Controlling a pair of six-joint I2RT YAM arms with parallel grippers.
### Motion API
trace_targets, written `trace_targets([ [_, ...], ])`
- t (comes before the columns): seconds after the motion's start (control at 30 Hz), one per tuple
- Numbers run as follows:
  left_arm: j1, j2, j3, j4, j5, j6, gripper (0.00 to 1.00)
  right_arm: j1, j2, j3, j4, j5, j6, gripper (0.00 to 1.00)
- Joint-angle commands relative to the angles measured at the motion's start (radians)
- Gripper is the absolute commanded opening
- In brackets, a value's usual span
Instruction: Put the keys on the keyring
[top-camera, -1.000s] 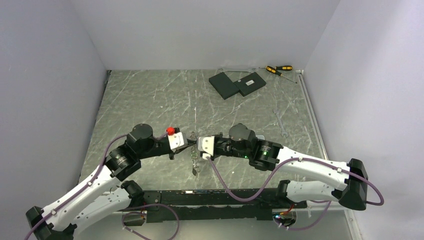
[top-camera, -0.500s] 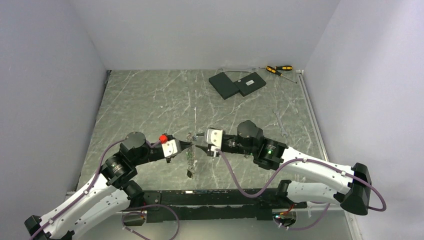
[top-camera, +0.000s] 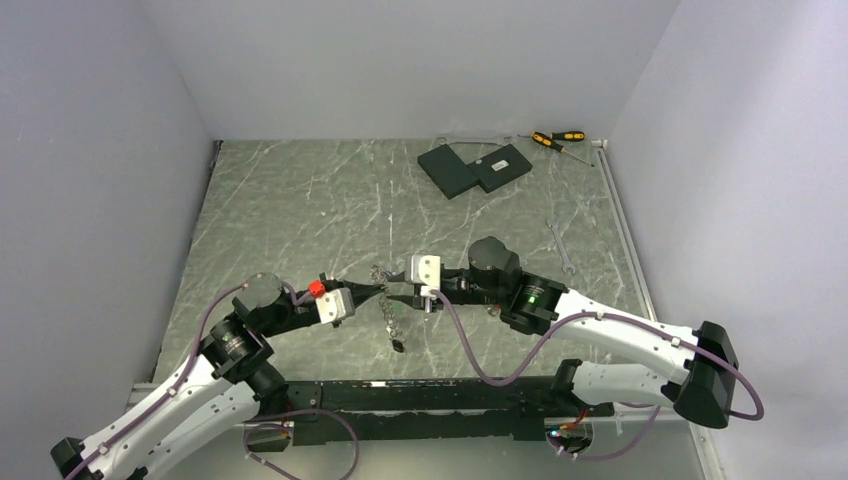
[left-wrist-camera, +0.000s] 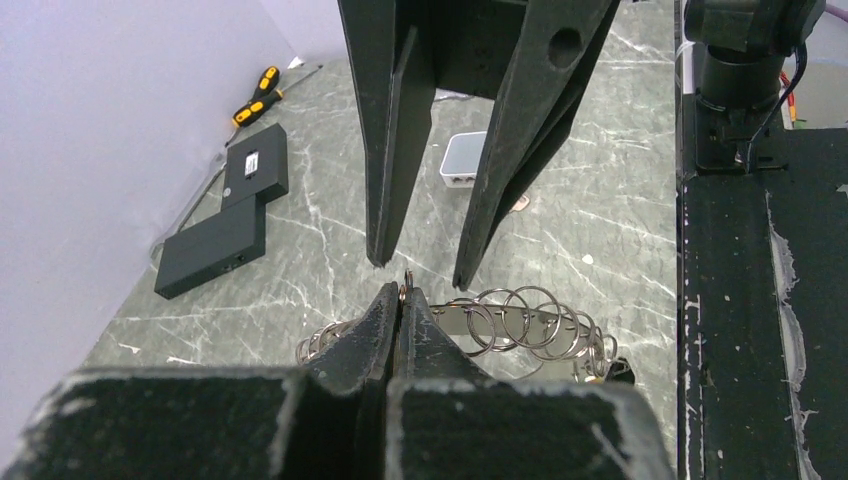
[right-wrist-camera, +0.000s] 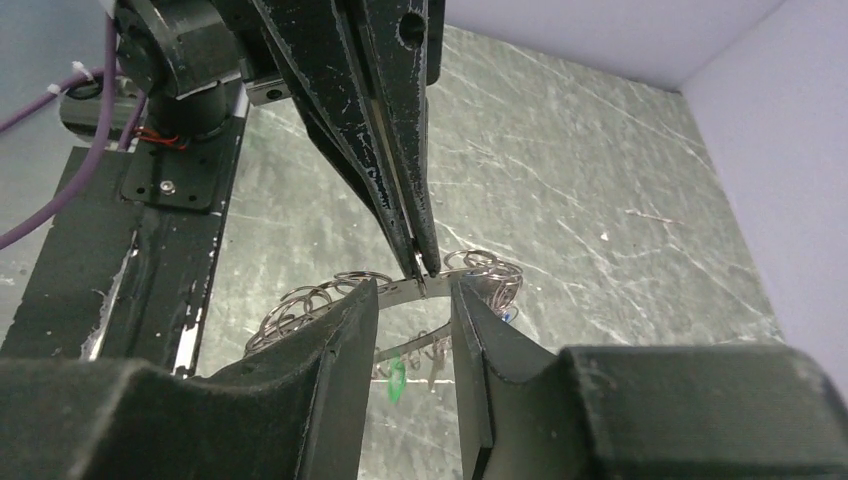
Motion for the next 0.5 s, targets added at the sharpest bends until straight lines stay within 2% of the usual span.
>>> trace_targets([
  [0.0,0.001,-0.022,-0.008,0.119,0.039,0.011,0.0,-0.004,0.016,0.039,0.053,-0.043,0.02,0.36],
  [0.47,0.0,-0.033,-0.024,0.133,0.053,0.011,0.0,-0.004,0.043,0.054,0.08,-0.068,0.033,0.18],
])
